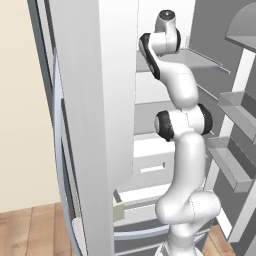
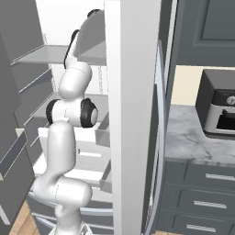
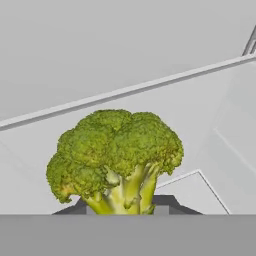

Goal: Take the cheese, steak, and broccoli from the fridge and place them on the plate on the dining counter to create an appetizer plate.

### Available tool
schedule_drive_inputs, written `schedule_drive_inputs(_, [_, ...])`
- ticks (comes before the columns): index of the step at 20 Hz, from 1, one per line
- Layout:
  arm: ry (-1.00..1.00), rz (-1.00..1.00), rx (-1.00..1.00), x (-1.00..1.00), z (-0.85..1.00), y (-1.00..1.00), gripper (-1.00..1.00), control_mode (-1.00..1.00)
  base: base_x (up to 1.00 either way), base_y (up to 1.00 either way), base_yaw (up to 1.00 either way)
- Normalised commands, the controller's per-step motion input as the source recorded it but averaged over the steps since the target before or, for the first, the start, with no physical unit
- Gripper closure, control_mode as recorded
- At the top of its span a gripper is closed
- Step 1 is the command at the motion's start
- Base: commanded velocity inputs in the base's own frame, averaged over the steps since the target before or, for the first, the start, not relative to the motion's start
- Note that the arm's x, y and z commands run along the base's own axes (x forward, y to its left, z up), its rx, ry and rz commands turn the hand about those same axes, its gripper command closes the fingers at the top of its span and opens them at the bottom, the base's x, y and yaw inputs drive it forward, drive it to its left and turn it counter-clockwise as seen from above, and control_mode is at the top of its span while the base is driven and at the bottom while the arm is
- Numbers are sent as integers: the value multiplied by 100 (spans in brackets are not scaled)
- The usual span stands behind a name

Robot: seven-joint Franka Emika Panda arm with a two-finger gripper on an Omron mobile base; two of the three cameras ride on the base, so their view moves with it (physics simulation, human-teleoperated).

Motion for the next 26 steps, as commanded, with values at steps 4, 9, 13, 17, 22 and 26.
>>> schedule_drive_inputs(4, [-32, 0, -2, -49, -100, 8, 100, -100, 0, 0, 0])
schedule_drive_inputs(9, [-8, 0, -1, -100, -66, 9, 100, -100, 0, 0, 0])
schedule_drive_inputs(13, [-5, 0, 0, -100, 3, 6, 100, -100, 0, 0, 0])
schedule_drive_inputs(17, [0, 0, 0, -93, 58, 0, 100, -100, 0, 0, 0])
schedule_drive_inputs(22, [5, 2, 0, -100, 22, 19, 100, -100, 0, 0, 0])
schedule_drive_inputs(26, [9, 5, 0, -100, 4, 40, 100, -100, 0, 0, 0])
